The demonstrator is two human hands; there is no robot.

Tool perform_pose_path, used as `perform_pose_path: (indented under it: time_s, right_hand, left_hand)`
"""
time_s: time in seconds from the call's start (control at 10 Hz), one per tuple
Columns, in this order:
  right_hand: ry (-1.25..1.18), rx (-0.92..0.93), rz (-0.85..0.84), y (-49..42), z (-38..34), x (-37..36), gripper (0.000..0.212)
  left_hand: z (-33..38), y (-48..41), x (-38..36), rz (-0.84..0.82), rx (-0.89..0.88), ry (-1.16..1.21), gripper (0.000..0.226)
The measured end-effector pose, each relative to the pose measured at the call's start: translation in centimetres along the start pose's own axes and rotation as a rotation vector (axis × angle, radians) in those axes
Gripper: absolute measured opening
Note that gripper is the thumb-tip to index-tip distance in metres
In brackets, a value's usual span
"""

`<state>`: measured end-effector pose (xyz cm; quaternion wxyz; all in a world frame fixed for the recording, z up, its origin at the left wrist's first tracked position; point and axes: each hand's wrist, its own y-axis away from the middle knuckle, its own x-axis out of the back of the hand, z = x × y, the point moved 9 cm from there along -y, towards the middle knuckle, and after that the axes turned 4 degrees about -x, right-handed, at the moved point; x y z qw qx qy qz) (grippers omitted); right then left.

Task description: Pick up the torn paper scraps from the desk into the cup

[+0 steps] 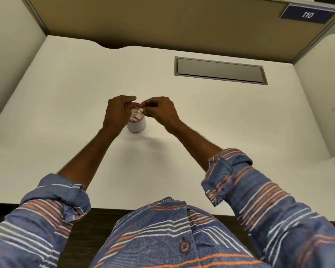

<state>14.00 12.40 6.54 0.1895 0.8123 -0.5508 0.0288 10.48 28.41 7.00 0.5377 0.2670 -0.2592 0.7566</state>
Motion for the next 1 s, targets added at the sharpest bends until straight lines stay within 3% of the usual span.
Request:
perform_pose_path:
  time_s: [0.2, 0.3, 0.6, 0.7, 0.9, 1.0]
  right_hand:
    - [0.206, 0.127, 0.044, -1.1, -2.3, -1.3, 0.033]
    - [0.199, 0.136, 0.091, -1.4, -1.9, -0.6, 0.035]
    - [0.067, 0.144, -0.087, -1.0, -2.1, -2.5, 0.048]
    - [0.072, 0.162, -0.062, -0.8, -1.9, -1.9, 0.056]
    - [0.348, 0.248, 0.161, 0.1, -0.7, 1.7, 0.035]
    - [0.598, 0.170, 0.164, 0.9, 2.7, 3.2, 0.045]
  left_hand:
    - [-0.8, -0.1, 0.5, -0.024, -0.025, -0.034, 0.041]
    - [-1.4, 0.1, 0.2, -0.037, -0.004, -0.004, 0.041]
    - [-0.2, 0.3, 0.6, 0.007, -0.042, 0.031, 0.051]
    - [-0.2, 0.5, 0.2, -0.021, -0.046, 0.012, 0.051]
    - [1.1, 1.4, -1.5, -0.099, -0.175, -0.109, 0.044]
    - [2.8, 2.3, -3.3, -0.143, -0.283, -0.225, 0.050]
